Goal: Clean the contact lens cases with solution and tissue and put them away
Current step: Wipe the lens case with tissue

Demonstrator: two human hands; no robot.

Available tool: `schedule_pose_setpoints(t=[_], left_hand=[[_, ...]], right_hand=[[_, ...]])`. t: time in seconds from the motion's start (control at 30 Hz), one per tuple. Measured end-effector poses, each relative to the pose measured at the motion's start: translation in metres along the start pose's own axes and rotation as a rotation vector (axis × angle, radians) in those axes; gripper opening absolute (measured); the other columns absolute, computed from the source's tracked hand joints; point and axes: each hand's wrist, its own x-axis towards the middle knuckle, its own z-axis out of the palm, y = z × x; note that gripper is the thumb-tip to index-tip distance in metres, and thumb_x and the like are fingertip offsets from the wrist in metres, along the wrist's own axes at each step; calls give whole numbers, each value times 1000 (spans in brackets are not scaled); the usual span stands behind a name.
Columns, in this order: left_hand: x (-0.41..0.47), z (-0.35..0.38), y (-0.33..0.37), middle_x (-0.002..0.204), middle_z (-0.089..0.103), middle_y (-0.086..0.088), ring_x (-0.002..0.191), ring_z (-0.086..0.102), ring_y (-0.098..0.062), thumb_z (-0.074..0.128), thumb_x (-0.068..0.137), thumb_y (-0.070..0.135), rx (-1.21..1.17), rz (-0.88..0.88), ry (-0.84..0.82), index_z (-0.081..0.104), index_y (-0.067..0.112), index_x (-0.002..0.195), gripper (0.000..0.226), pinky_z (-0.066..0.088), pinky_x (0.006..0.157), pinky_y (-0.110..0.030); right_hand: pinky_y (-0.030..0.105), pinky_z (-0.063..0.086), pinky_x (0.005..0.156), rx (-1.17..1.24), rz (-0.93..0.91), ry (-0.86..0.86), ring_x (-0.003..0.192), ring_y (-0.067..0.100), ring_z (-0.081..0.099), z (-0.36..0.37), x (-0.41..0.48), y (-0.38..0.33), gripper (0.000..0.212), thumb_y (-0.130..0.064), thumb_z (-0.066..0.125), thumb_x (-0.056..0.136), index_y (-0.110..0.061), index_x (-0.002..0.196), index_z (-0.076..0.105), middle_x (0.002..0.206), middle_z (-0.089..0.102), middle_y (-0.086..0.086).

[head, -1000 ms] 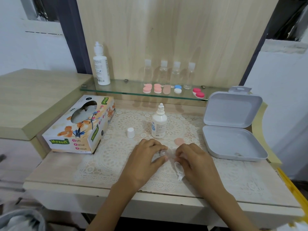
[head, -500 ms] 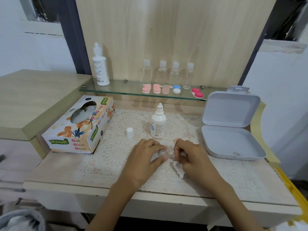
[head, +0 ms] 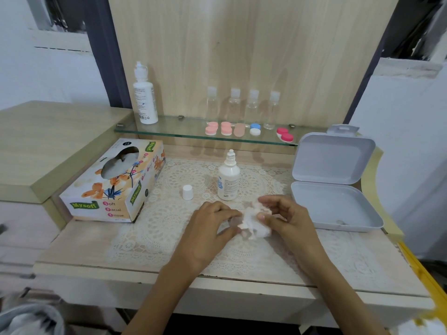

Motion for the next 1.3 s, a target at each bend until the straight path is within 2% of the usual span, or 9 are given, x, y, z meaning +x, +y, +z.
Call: schedule_pose_setpoints(t=[0.17,0.27,0.4,0.53,0.73,0.83,1.0,1.13,1.3], left_hand=[[0,-1,1,103,56,12,98,43,-4,63,87,32,20,-9,-19,64,30,117,30,31,85,-19],[-1,-1,1,102,57,13,96,43,-3,63,86,33,12,-14,-17,65,30,115,29,28,82,-12],[-1,-1,1,102,57,13,97,43,-2,64,85,38,9,-14,-11,65,29,114,30,30,84,-12],[-1,-1,1,104,57,13,98,43,-1,63,86,39,8,-19,-13,65,28,115,31,33,88,-20],[-2,-2,1,106,56,15,100,42,-1,61,87,38,30,-11,-32,62,29,117,32,32,92,-22],[-3,-4,2,108,56,15,101,44,0,63,86,36,-5,-14,-5,62,29,116,31,31,90,-12],[-4,-6,5,103,59,17,96,46,1,64,86,33,-1,13,4,64,28,115,30,29,84,-5],[-4,-8,7,100,59,17,94,47,3,65,85,28,-13,16,6,65,27,114,29,30,83,-4],[-5,-9,8,100,62,12,95,49,-4,66,85,25,4,4,3,65,23,115,30,35,86,-12]], right_hand=[[10,39,83,-655,-126,-237,98,5,55,8,3,-5,39,-10,74,77,-21,114,68,107,62,-10],[5,35,72,-739,-133,-241,91,6,52,8,9,-12,36,-12,75,76,-17,112,70,101,61,-7],[16,39,76,-889,-130,-218,91,12,55,6,12,-16,38,-20,79,74,-16,111,70,105,66,0],[6,40,69,-815,-120,-125,82,8,58,1,8,-12,31,-8,80,72,-15,102,73,95,70,-1],[5,42,66,-611,-96,-26,76,-8,58,-5,1,-3,25,2,73,76,-18,90,73,80,65,-17],[12,50,65,-310,18,25,73,1,64,-9,-3,-3,33,9,67,78,-21,90,72,86,72,-4],[23,57,66,91,235,-157,84,22,71,-8,-4,-11,37,8,69,77,-4,111,67,98,72,16],[28,57,66,94,283,-230,80,27,69,-6,0,-13,44,8,71,74,-8,114,64,91,69,21],[24,53,55,57,246,-140,61,19,67,-1,-1,-12,45,10,76,68,-4,109,64,69,68,14]])
